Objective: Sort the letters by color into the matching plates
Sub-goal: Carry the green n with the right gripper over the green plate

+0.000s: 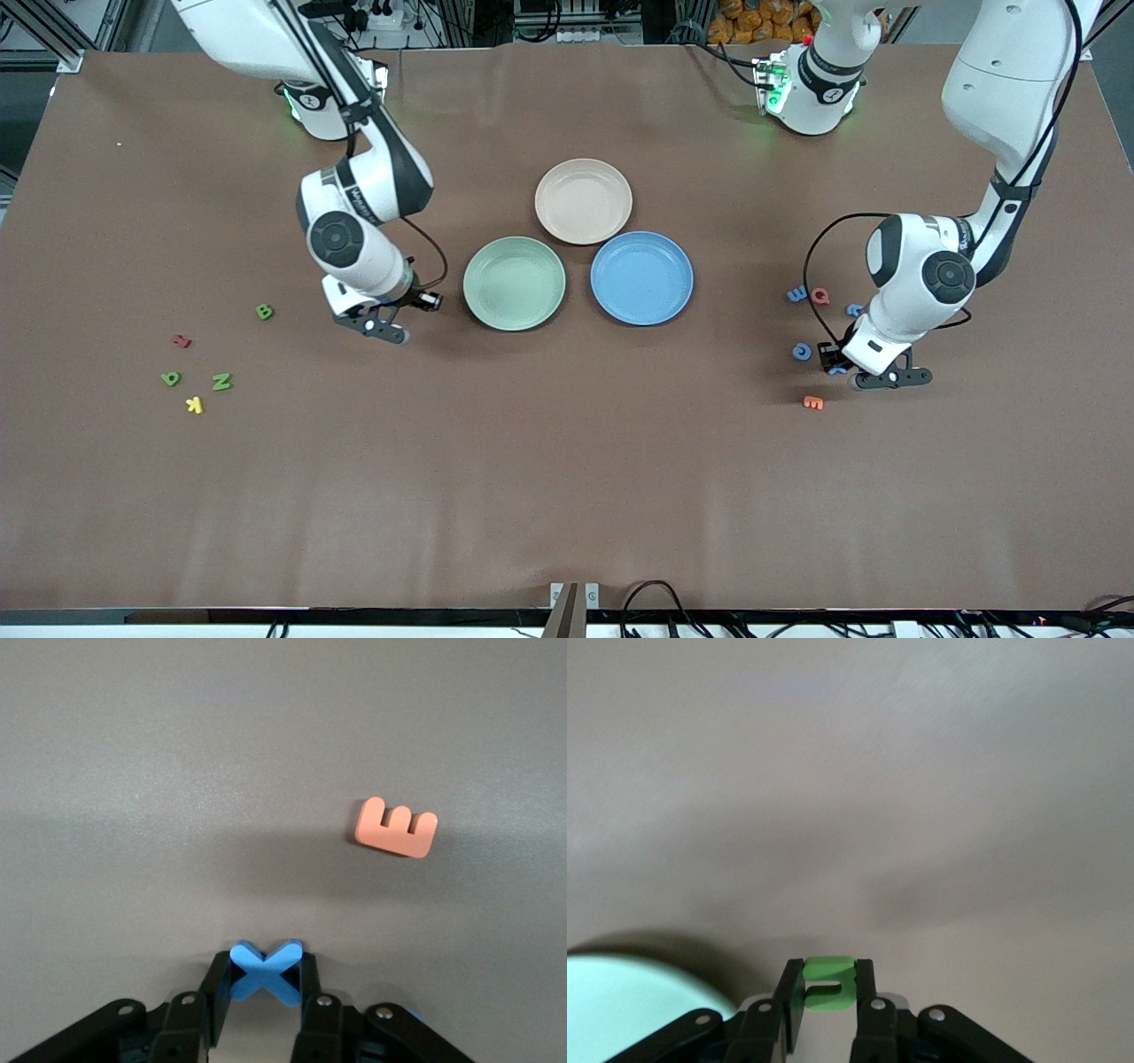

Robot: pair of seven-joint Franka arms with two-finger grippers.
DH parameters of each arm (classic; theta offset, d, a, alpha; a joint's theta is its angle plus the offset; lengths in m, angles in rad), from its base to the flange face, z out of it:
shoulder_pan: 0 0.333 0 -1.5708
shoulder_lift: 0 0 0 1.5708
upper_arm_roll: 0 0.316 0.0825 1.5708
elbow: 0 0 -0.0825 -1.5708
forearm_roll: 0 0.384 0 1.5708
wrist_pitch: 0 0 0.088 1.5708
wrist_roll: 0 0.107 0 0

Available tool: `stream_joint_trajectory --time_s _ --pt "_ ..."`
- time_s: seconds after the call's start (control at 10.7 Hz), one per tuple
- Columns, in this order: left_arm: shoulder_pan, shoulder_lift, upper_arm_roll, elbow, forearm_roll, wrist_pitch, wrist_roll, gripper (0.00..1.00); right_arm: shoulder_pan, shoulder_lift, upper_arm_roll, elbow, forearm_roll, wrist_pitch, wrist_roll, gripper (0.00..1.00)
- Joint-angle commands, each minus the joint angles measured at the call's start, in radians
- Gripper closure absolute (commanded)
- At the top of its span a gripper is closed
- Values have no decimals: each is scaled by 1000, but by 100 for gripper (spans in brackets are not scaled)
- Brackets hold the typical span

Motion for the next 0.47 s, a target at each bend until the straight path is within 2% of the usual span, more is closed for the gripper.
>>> stream_joint_trajectory --time_s 0.0,0.37 --pt "-3 -15 5 11 35 -17 -16 100 91 -9 -8 20 20 -10 126 93" --pt "-32 -95 -9 60 35 -190 -28 100 174 23 -8 55 98 -12 167 93"
